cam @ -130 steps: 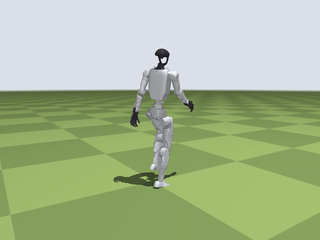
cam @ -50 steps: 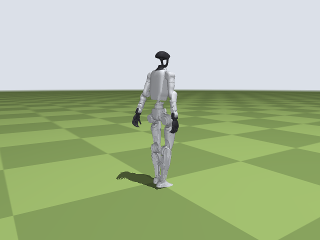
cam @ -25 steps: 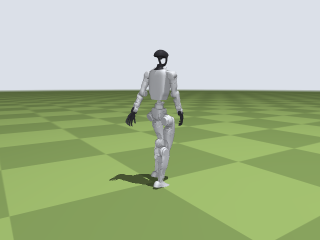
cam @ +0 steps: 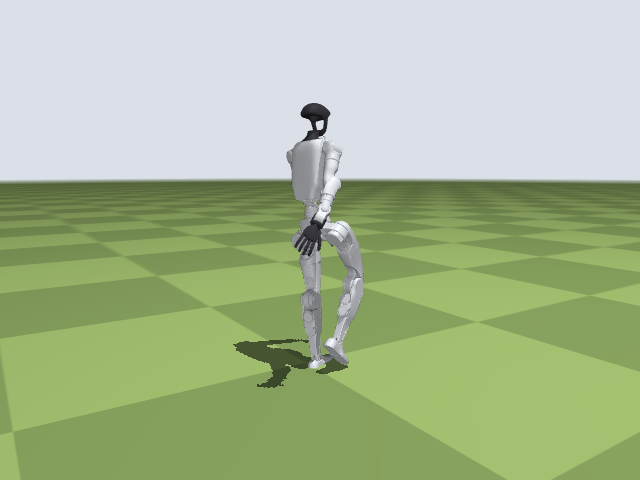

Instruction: In place motions

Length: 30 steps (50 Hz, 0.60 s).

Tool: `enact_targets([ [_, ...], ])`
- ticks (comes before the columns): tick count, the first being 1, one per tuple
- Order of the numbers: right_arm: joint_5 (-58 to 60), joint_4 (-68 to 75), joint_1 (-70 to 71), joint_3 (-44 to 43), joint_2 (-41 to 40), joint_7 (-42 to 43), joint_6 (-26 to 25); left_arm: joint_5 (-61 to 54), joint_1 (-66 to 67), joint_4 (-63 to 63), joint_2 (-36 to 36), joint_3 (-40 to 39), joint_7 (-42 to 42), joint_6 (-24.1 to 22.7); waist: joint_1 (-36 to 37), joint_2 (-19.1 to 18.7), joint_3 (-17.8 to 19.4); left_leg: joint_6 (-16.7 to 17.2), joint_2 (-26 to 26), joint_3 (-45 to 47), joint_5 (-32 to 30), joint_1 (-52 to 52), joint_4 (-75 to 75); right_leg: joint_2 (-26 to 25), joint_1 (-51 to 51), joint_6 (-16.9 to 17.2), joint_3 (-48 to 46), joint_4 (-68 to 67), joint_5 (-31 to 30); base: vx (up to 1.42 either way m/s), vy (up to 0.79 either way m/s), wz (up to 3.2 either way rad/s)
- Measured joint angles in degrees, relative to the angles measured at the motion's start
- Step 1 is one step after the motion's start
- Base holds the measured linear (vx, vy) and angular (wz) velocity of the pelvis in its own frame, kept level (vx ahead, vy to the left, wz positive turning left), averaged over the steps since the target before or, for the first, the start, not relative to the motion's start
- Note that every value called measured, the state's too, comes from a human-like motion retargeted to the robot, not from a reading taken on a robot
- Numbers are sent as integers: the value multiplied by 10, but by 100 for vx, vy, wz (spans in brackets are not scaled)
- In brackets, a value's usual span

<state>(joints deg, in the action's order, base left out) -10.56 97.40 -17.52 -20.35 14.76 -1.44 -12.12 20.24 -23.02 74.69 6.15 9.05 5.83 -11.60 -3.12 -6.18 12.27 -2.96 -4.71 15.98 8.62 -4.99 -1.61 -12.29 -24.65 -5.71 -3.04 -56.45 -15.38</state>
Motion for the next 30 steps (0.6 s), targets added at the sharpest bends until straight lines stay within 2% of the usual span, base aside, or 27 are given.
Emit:
enact_targets([
  [3,28,0,44,49,-3,-12,9,-12,75,41,-16,-24,-14,33,9,7,-20,-16,15,29,24,-9,-16,8,126,9,38,179,-18,25,0,-48],
  [5,49,0,87,95,-10,-20,17,-35,133,76,-21,-32,-33,48,1,22,-29,-37,37,25,51,-3,-51,32,225,36,51,336,38,20,-2,22],
  [6,62,0,113,119,-18,-20,26,-45,162,95,-18,-41,-40,52,2,33,-29,-45,49,17,62,7,-86,59,269,24,0,387,100,20,-5,11],
  [7,74,0,138,144,-25,-21,36,-50,192,114,-14,-51,-48,56,7,50,-32,-54,60,24,64,20,-128,85,302,17,-33,439,135,27,-13,-22],
  [8,86,0,160,169,-33,-23,50,-45,223,136,-8,-62,-55,60,19,75,-43,-65,69,62,49,39,-183,111,316,19,-27,490,115,18,-13,-52],
  [10,106,0,238,213,-49,-53,70,-13,249,176,10,-87,-69,88,58,109,-59,-94,20,117,-43,144,-371,166,307,51,-14,530,99,-13,-19,-70],
  [12,139,-23,321,218,-68,-79,101,13,259,227,29,-101,-118,111,89,81,-62,-120,-32,27,-100,323,-566,126,273,51,7,541,89,-41,-50,-25],
  [13,156,-61,351,221,-76,-81,113,16,277,227,38,-110,-145,115,97,83,-53,-120,-20,-4,-94,378,-619,117,265,48,30,548,81,-39,-48,-32],
  [15,197,-135,406,218,-86,-89,131,5,318,227,63,-110,-153,107,128,91,-29,-120,-61,11,-47,439,-706,118,264,44,-20,555,69,-24,-31,-78],
  [17,235,-203,436,208,-89,-90,146,2,355,227,76,-115,-139,125,160,95,-6,-120,-96,39,-8,460,-760,116,271,29,26,547,69,5,-8,-78],
  [18,245,-233,447,207,-88,-85,156,5,367,227,77,-128,-134,141,161,93,2,-120,-96,40,2,468,-774,119,276,27,30,544,70,15,3,-7],
  [20,256,-276,453,209,-89,-54,186,11,393,227,71,-167,-138,153,158,87,-5,-120,-90,38,9,486,-786,123,278,30,31,544,72,19,13,38],
  [22,251,-297,451,220,-100,-7,213,-15,411,227,67,-187,-134,142,143,87,-26,-120,-83,42,0,487,-774,123,271,29,23,545,75,13,15,45],
  [25,247,-311,435,227,-103,21,237,-49,405,227,67,-193,-126,132,133,87,-34,-120,-64,62,-22,428,-707,128,279,31,17,543,81,8,15,50],
  [28,257,-291,376,218,-106,8,229,-72,375,227,63,-166,-119,132,99,100,-53,-116,14,72,-74,317,-531,158,287,42,-14,535,95,18,24,110],
  [30,256,-261,325,208,-106,-6,217,-93,346,227,57,-140,-107,116,88,99,-69,-87,51,64,-128,213,-360,155,289,34,-29,515,112,26,12,49],
])
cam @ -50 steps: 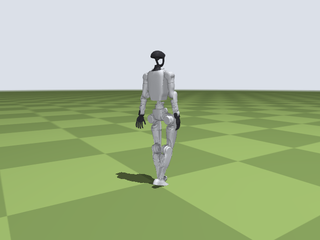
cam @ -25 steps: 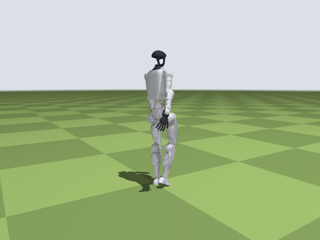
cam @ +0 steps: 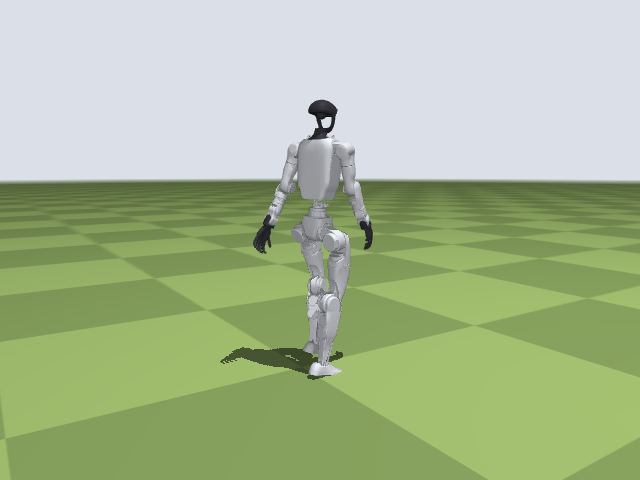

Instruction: In place motions

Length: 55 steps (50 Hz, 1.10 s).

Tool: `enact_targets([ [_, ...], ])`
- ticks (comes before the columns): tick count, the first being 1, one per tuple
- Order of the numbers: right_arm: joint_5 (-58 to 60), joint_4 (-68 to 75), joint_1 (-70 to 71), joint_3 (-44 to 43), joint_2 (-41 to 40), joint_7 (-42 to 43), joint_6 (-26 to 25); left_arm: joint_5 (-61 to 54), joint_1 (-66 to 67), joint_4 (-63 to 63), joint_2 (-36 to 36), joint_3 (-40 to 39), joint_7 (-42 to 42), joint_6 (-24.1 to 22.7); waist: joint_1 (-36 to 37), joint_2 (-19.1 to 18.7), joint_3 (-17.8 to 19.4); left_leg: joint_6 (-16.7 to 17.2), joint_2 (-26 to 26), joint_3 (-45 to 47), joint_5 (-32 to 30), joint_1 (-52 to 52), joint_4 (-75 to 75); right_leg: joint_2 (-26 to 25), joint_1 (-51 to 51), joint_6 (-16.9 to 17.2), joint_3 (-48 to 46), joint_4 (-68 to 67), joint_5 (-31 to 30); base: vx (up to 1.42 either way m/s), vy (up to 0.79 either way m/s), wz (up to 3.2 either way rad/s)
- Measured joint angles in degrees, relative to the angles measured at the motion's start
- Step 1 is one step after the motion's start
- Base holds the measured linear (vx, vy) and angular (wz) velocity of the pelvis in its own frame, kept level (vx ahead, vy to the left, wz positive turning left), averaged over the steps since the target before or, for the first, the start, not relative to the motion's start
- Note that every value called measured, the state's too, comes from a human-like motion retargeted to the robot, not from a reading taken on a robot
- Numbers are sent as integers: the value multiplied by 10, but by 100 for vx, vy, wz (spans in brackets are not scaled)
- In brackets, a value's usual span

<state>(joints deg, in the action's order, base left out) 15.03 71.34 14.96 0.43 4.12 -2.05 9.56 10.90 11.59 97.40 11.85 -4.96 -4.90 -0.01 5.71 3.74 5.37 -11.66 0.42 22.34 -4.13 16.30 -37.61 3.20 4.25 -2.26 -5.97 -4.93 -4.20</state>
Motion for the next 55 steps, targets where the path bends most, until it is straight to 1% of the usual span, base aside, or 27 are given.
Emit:
enact_targets([
  [2,-9,51,-51,-16,5,-17,-9,-11,-29,-21,-19,14,-5,-22,-9,-17,-7,38,39,-26,135,-113,174,-23,-2,-17,-10,-43,14,29,15,17],
  [3,-11,85,-74,-28,13,-26,-12,-13,-41,-38,-35,21,-11,-32,-21,-33,-8,33,38,7,166,-169,252,-43,-3,-29,-18,-69,14,31,25,54],
  [5,-1,156,-118,-59,33,-41,-32,-16,-73,-74,-72,41,0,-37,-69,-73,-10,58,24,-39,135,-219,354,-75,-21,-61,-78,-144,-29,19,28,56],
  [7,-10,224,-127,-87,55,-57,-74,-14,-147,-110,-88,58,44,-28,-64,-103,18,95,-31,-27,120,-214,362,-71,-122,-61,-48,-325,-119,-32,20,-64],
  [8,-25,251,-132,-104,66,-62,-93,-4,-180,-134,-91,64,60,-31,-73,-110,39,99,-44,-29,111,-210,364,-91,-176,-62,-20,-398,-155,-49,4,-13],
  [10,-71,261,-170,-132,89,-64,-151,2,-245,-186,-90,100,96,-46,-102,-109,64,108,-49,-25,99,-205,372,-145,-272,-57,30,-521,-134,-39,1,58],
  [12,-119,261,-218,-143,107,-89,-209,11,-299,-236,-70,137,137,-58,-136,-116,67,109,-58,-41,91,-184,372,-106,-361,-72,-33,-625,-111,-17,10,68],
  [15,-151,261,-285,-170,116,-91,-269,73,-341,-280,-55,136,152,-67,-157,-117,69,108,-69,-71,89,-171,358,-134,-436,-50,-39,-689,-117,7,-3,15],
  [17,-160,261,-320,-208,113,-52,-265,90,-343,-297,-62,149,138,-58,-140,-119,54,107,-71,-65,87,-168,359,-139,-454,-44,-40,-693,-115,13,-7,-47],
  [20,-177,261,-344,-241,109,-26,-248,87,-336,-307,-63,163,143,-60,-122,-111,42,105,-61,-47,84,-180,369,-120,-420,-63,-47,-657,-106,10,-3,-54],
  [24,-205,261,-317,-224,114,-34,-257,92,-284,-279,-70,136,132,-62,-107,-107,30,94,-48,-17,94,-198,366,-130,-283,-65,1,-497,-107,11,4,-62],
  [27,-208,261,-267,-180,108,-34,-248,79,-220,-224,-79,121,101,-45,-101,-93,19,73,-28,4,116,-206,342,-125,-131,-43,39,-283,-119,15,-5,-24],
  [28,-202,261,-247,-160,103,-38,-242,73,-195,-202,-79,119,91,-41,-101,-80,16,62,-12,-1,126,-203,322,-110,-74,-24,41,-195,-95,19,-10,5],
  [30,-185,261,-203,-111,89,-57,-230,66,-140,-155,-68,114,82,-30,-94,-48,10,45,16,-7,124,-186,258,-74,16,-35,-14,-75,14,21,-16,-7],
  [31,-176,261,-178,-85,80,-72,-224,76,-114,-131,-57,106,83,-19,-84,-20,-1,28,13,49,94,-165,194,-34,25,-29,-33,-33,10,11,-16,-18],
  [32,-166,261,-147,-62,71,-88,-217,88,-96,-106,-45,97,81,-6,-74,1,-12,9,-5,87,55,-121,104,-4,26,-18,-42,1,4,-13,-14,-4],
  [33,-153,261,-103,-48,62,-108,-206,107,-93,-78,-30,84,75,9,-62,10,-22,-15,-56,90,-2,-31,-34,9,11,2,-33,19,-8,-34,-28,-25],
  [35,-125,248,-19,-35,39,-125,-162,118,-94,-17,1,70,29,35,-1,-14,-12,-33,-88,-30,-116,165,-239,-40,-9,8,55,40,-22,-47,-55,-92],
  [37,-86,182,49,-17,34,-140,-134,103,-79,0,19,35,-16,57,40,-7,15,-33,-130,-38,-25,270,-379,-49,-23,-5,15,44,-36,-31,-53,-123],
  [38,-62,151,76,-13,35,-143,-123,91,-60,0,28,21,-15,59,65,-1,32,-33,-171,-23,-4,303,-438,-49,-23,-16,22,37,-37,-6,-43,-142],
  [39,-39,119,99,-15,34,-135,-116,79,-42,0,31,5,-10,61,87,5,52,-33,-193,-11,14,327,-480,-44,-21,-24,41,31,-37,3,-37,-146],
  [41,-4,61,141,-16,31,-100,-108,55,-15,0,26,-31,-2,58,114,12,92,-33,-202,-2,38,372,-538,-31,-17,-30,74,20,-40,-9,-18,-88],
  [43,11,17,173,-8,25,-59,-89,32,12,0,21,-69,1,44,121,18,106,-33,-196,2,46,415,-571,-25,-22,-32,85,18,-47,-13,-2,-31],
  [47,26,-24,200,14,20,-14,-18,1,54,0,9,-103,-6,33,122,31,92,-33,-200,47,47,404,-556,-11,-32,-28,95,20,-50,2,11,2],
  [51,49,-34,159,18,8,-7,-2,-14,52,0,5,-92,-14,47,88,5,66,-33,-187,18,42,311,-471,-40,-12,-28,69,25,-39,9,12,74],
  [53,46,-21,115,21,5,-10,-4,-14,35,0,0,-80,-2,50,70,-3,47,-33,-155,17,21,227,-365,-44,-3,-25,57,25,-29,11,26,77],
  [55,54,0,49,8,3,-25,-7,-20,18,0,-11,-62,20,58,51,9,22,-33,-79,51,-34,115,-186,-17,-3,-10,56,16,-16,17,47,92],
])
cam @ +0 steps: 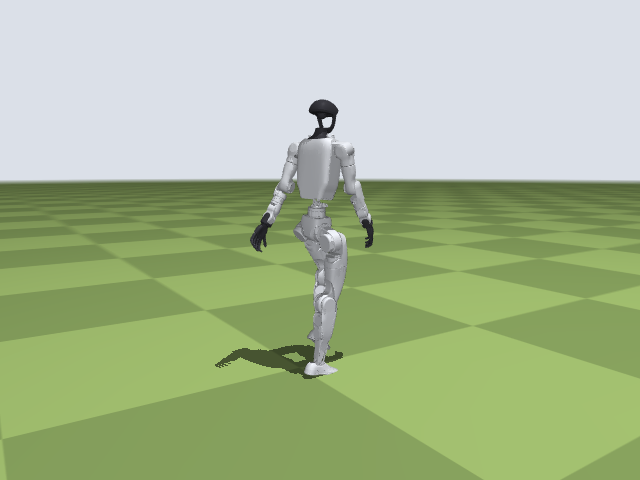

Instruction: In place motions

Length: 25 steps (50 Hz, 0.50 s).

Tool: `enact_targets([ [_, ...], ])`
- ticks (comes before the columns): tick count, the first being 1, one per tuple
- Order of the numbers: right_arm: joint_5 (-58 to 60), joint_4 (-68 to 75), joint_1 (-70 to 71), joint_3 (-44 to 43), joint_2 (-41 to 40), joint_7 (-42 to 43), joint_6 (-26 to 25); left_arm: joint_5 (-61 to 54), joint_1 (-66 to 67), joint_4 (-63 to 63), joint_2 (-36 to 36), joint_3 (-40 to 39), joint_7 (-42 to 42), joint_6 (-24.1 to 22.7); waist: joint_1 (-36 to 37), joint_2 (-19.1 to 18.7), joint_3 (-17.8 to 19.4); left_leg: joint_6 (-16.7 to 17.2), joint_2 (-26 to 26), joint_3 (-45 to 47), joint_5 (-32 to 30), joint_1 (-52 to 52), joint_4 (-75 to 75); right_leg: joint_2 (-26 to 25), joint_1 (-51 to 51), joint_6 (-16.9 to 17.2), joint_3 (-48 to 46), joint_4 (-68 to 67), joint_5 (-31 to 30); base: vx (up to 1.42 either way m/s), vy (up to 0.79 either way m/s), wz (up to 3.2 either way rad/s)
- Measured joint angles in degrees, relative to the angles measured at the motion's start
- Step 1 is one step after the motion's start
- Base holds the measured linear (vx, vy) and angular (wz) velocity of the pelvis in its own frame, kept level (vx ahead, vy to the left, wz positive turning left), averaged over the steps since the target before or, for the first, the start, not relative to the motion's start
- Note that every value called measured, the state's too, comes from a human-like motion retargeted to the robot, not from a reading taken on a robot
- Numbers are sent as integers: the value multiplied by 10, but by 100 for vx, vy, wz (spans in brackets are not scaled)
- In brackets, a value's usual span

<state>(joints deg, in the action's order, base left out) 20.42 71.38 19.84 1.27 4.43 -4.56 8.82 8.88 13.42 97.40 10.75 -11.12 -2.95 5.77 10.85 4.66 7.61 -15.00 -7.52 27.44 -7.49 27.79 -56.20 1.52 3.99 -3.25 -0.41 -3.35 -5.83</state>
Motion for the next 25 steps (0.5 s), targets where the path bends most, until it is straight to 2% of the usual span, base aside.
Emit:
enact_targets([
  [1,5,18,-38,-16,0,-8,-9,-6,-10,-4,-6,11,9,2,-19,-1,-16,3,47,-10,-32,-54,110,7,-4,5,-14,-9,6,25,52,129],
  [2,5,40,-73,-31,0,-16,-20,-14,-23,-8,-10,24,16,2,-37,-6,-29,14,90,-34,-23,-111,216,7,-5,7,-33,-21,13,31,38,146],
  [3,-5,70,-105,-45,2,-24,-35,-24,-41,-11,-12,37,17,0,-57,-17,-35,39,127,-83,66,-175,315,-7,-3,2,-63,-39,22,31,21,112],
  [4,-18,107,-132,-62,7,-35,-50,-33,-61,-15,-16,51,12,-3,-68,-33,-38,55,128,-64,113,-236,405,-28,-5,-10,-83,-67,23,28,11,69],
  [5,-32,148,-156,-79,14,-47,-66,-41,-84,-19,-21,64,4,-6,-76,-50,-39,67,112,-9,137,-296,491,-52,-9,-24,-98,-99,19,13,16,69],
  [7,-49,222,-184,-128,40,-69,-112,-40,-150,-38,-37,83,6,-7,-117,-85,-17,111,74,-32,100,-329,555,-67,-70,-57,-142,-250,-64,-14,20,69],
  [8,-61,251,-189,-151,52,-75,-138,-33,-194,-53,-41,91,24,-8,-122,-93,6,129,53,-73,92,-322,552,-55,-134,-61,-124,-362,-112,-40,15,24],
  [9,-82,260,-205,-169,64,-75,-163,-20,-236,-74,-42,98,48,-14,-133,-99,31,138,40,-89,81,-318,552,-87,-198,-63,-81,-454,-138,-50,9,17],
  [10,-107,260,-225,-184,76,-72,-186,-5,-275,-99,-42,105,76,-22,-146,-105,58,142,31,-92,68,-315,554,-143,-262,-63,-24,-535,-154,-48,11,48],
  [12,-165,260,-271,-204,94,-64,-217,23,-349,-155,-32,125,148,-35,-178,-111,84,149,28,-79,57,-316,572,-117,-376,-90,-71,-688,-99,-39,16,73],
  [14,-207,260,-319,-213,104,-64,-248,65,-393,-218,-27,119,188,-50,-222,-120,92,152,12,-113,50,-287,561,-108,-477,-87,-111,-775,-97,-16,7,117],
  [15,-221,260,-342,-216,108,-61,-266,75,-407,-246,-22,120,196,-61,-246,-124,92,153,5,-139,48,-270,551,-112,-518,-74,-125,-800,-99,2,-3,97],
  [17,-240,260,-392,-236,106,-24,-288,78,-421,-279,-31,142,168,-96,-242,-133,85,158,-7,-146,44,-257,543,-129,-565,-47,-136,-814,-97,8,-3,33],
  [19,-256,260,-428,-251,94,15,-288,65,-436,-298,-41,173,130,-125,-221,-138,78,161,-9,-140,40,-255,545,-122,-575,-40,-149,-806,-91,0,0,0],
  [22,-244,260,-447,-251,79,32,-279,54,-439,-307,-43,201,111,-145,-199,-127,72,159,4,-127,36,-267,551,-103,-531,-52,-151,-768,-80,4,0,-20],
  [25,-213,260,-417,-233,78,-4,-288,76,-407,-297,-43,192,130,-141,-179,-117,63,150,20,-102,38,-285,557,-118,-432,-55,-119,-673,-83,7,5,-66],
])
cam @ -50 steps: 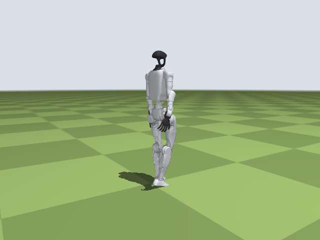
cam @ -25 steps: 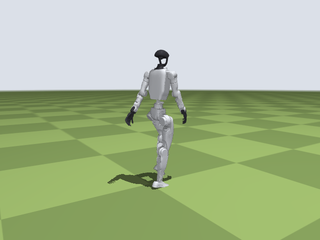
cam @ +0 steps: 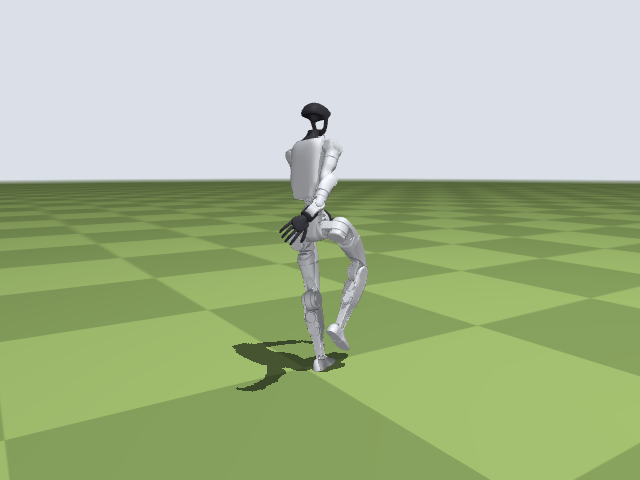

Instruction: In place motions

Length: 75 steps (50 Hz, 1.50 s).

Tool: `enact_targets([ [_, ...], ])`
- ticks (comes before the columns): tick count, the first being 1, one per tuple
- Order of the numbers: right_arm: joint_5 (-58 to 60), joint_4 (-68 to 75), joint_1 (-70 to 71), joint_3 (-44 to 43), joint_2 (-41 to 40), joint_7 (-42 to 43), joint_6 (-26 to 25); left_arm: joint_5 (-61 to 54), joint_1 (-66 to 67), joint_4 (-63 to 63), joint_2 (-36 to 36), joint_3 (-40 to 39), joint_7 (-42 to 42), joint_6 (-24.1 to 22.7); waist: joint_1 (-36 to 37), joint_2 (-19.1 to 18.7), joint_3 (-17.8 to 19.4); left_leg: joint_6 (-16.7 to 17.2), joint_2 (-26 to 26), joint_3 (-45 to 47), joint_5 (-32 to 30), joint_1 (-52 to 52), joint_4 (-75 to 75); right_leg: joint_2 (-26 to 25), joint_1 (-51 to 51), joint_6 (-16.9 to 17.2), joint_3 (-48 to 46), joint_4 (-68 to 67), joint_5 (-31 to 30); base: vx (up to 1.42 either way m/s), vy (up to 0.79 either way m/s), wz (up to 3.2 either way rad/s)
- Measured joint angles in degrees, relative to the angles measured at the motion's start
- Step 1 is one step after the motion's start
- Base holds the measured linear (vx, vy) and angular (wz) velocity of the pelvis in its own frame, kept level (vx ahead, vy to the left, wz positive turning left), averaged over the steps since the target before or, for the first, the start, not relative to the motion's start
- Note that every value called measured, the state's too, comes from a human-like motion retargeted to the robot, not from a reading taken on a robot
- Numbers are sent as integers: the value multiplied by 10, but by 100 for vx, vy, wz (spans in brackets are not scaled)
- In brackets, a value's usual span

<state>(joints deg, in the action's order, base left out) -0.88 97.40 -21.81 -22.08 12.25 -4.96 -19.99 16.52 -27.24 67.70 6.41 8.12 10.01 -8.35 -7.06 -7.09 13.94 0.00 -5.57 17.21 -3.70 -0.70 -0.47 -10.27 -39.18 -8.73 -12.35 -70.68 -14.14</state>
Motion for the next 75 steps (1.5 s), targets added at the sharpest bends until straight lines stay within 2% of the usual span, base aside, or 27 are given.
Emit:
enact_targets([
  [3,18,0,67,48,9,-63,9,10,71,35,-4,-18,-3,21,17,7,-18,-17,15,29,13,-18,-3,-1,142,-19,26,156,-7,15,6,-97],
  [6,33,0,157,111,6,-74,39,11,173,94,-12,-32,-31,49,45,24,-45,-43,41,71,37,-33,-20,-8,298,2,94,369,-28,25,-2,-119],
  [10,98,-2,305,201,-25,-47,114,12,307,217,-16,-101,-89,102,58,74,-60,-83,88,135,36,-18,-134,70,464,42,52,633,93,11,1,-80],
  [12,133,-71,371,234,-52,-56,129,8,337,285,2,-146,-111,132,86,106,-61,-119,12,196,-72,89,-359,125,465,80,71,683,71,-27,-18,-107],
  [14,149,-140,442,255,-69,-73,150,-8,379,297,19,-178,-136,163,134,92,-60,-150,-71,119,-126,271,-582,92,440,86,133,699,58,-35,-56,-135],
  [15,155,-170,479,264,-72,-82,164,-23,403,297,24,-190,-149,170,153,93,-61,-150,-67,52,-127,363,-662,73,426,78,152,704,49,-14,-61,-114],
  [19,230,-285,562,242,-70,-92,207,-76,480,297,35,-221,-138,166,213,111,-5,-150,-154,51,-20,487,-841,77,424,44,166,680,47,1,-29,-85],
  [23,231,-359,589,260,-71,29,258,-99,486,297,30,-272,-154,145,219,127,30,-150,-130,61,2,548,-884,102,416,47,172,671,47,-28,5,14],
  [26,209,-349,580,268,-75,98,287,-94,484,297,30,-282,-145,122,233,132,19,-150,-139,89,1,518,-871,111,417,51,176,672,49,7,13,0],
  [29,206,-320,538,266,-82,79,291,-97,465,297,35,-266,-138,124,220,126,2,-150,-118,86,-3,447,-813,109,432,54,160,676,55,13,16,69],
  [35,250,-170,410,256,-95,46,235,-103,412,276,15,-216,-144,106,130,134,-53,-145,63,51,-76,143,-420,132,447,62,95,646,86,18,25,83],
  [37,255,-90,363,221,-92,76,197,-103,391,279,12,-193,-152,106,106,104,-75,-81,91,58,0,-11,-186,90,437,40,82,589,91,42,21,1],
  [38,253,-53,338,199,-82,73,176,-104,381,283,9,-178,-155,107,93,83,-87,-85,76,148,52,-83,-86,60,423,22,71,548,79,35,33,39],
  [39,252,-24,319,174,-65,55,152,-108,359,287,5,-160,-151,112,58,61,-94,-83,64,131,62,-106,-35,53,392,8,34,481,39,22,40,121],
  [41,230,0,295,118,-28,-1,96,-105,284,289,4,-130,-130,129,20,26,-82,-69,29,60,45,-80,-24,61,278,16,12,295,-69,-28,33,46],
  [43,164,0,271,75,0,-38,67,-76,201,262,15,-115,-109,134,-15,11,-34,-58,1,-2,31,-42,-61,-19,154,58,106,149,-141,-57,15,51],
  [48,-57,0,183,0,39,-60,62,48,29,131,71,-96,-21,126,-93,2,62,-61,-20,-56,11,-17,-70,32,-50,36,25,-71,-75,-46,12,101],
  [52,-119,0,75,-61,37,29,13,65,18,39,61,-60,-53,65,-81,-15,19,-47,-31,-62,-3,-9,-51,-8,-116,79,38,-89,-39,25,-13,17],
  [55,-137,0,12,-86,24,104,5,25,41,-20,50,-6,-46,4,-49,-26,-29,-43,-29,-58,-8,-5,-37,5,-86,65,36,-54,-23,30,-12,-12],
  [58,-128,0,28,-68,14,98,10,10,62,-31,41,5,-47,-36,-31,-18,-18,-40,-22,-39,-11,-30,-31,0,29,52,66,28,-22,-3,-4,-39],
  [63,-94,0,113,12,24,23,27,5,175,49,-13,-39,-78,9,-25,-15,-46,-54,-2,12,14,-51,-48,-3,297,39,135,339,-34,20,-1,-38],
  [65,-85,0,162,52,21,18,39,11,247,106,-28,-66,-85,31,-21,6,-62,-77,27,20,34,-46,-97,22,424,70,141,524,65,33,-12,14],
  [67,-92,0,227,94,0,35,61,20,313,176,-16,-84,-78,68,-4,51,-87,-110,29,57,-11,12,-251,118,484,51,-52,621,122,25,-22,-2],
  [68,-97,0,273,110,-15,38,76,27,334,212,-1,-89,-67,98,21,79,-98,-134,-1,79,-78,85,-394,135,479,60,-22,654,99,7,-44,-138],
  [70,-88,-35,364,125,-53,31,115,38,364,288,38,-92,-56,151,141,67,-96,-150,-65,8,-184,258,-628,87,466,66,140,666,87,-10,-66,-247],
  [72,-46,-119,463,127,-73,4,142,29,398,297,55,-96,-68,204,146,86,-68,-150,4,-77,-155,419,-771,89,431,59,148,654,75,-41,-53,-45],
  [75,61,-232,593,121,-81,11,183,31,449,297,59,-116,-65,227,242,103,18,-150,-161,1,-59,513,-931,92,445,25,163,640,69,-34,-51,-177],
])
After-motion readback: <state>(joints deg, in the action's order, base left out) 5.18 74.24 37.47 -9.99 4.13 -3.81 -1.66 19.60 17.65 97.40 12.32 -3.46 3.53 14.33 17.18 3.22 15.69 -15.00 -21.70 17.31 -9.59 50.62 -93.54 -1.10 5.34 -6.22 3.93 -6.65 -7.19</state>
